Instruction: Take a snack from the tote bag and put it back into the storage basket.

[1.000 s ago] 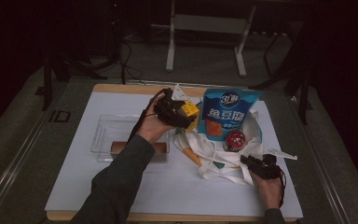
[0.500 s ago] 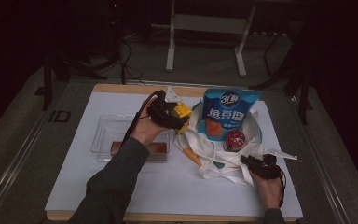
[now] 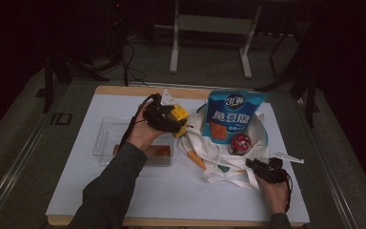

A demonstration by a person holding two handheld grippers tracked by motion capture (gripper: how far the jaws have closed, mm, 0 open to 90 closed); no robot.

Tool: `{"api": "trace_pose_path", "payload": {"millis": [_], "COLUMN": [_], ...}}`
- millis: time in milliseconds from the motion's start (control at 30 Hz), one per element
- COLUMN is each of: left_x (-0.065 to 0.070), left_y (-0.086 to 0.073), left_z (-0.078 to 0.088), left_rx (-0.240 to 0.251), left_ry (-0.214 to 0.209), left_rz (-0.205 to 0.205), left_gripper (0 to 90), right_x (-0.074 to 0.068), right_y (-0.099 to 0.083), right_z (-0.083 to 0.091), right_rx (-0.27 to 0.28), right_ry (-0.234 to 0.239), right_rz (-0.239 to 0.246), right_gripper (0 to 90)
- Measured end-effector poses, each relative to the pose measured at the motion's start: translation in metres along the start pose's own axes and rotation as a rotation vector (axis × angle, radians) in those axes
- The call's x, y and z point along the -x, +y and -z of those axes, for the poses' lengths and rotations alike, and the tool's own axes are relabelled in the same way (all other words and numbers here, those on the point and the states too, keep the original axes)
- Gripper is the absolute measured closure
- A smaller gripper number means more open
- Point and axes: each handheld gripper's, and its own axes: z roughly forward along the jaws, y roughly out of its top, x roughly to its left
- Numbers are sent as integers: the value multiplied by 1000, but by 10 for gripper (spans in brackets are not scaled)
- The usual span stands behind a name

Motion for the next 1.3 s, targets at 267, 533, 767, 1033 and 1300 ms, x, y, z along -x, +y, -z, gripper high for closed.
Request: {"api": "trace_pose_path", "payload": {"millis": [267,533,767,1033,1300], "left_x": [-2,-7,-15,-20,-25], "left_y": [-8,-17,-26,-33,-42], "left_z": [1,1,3,8,9], "left_rx": [-6,-9,-18,-7,-22], "left_ry": [10,15,27,29,53], "left_rz": [8,34,57,81,91], "left_gripper": [282,282,282,282,282], "right_x": [0,0,0,0,0], "right_y": [0,0,0,0,0], "right_z": [0,0,0,0,0], "right_rx": [0,1,0,0,0], "right_ry": [-1,-1,-1,-2,-2], "right_rz": [1,0,-1,1,0], "right_gripper": [701,700,700,700,699]}}
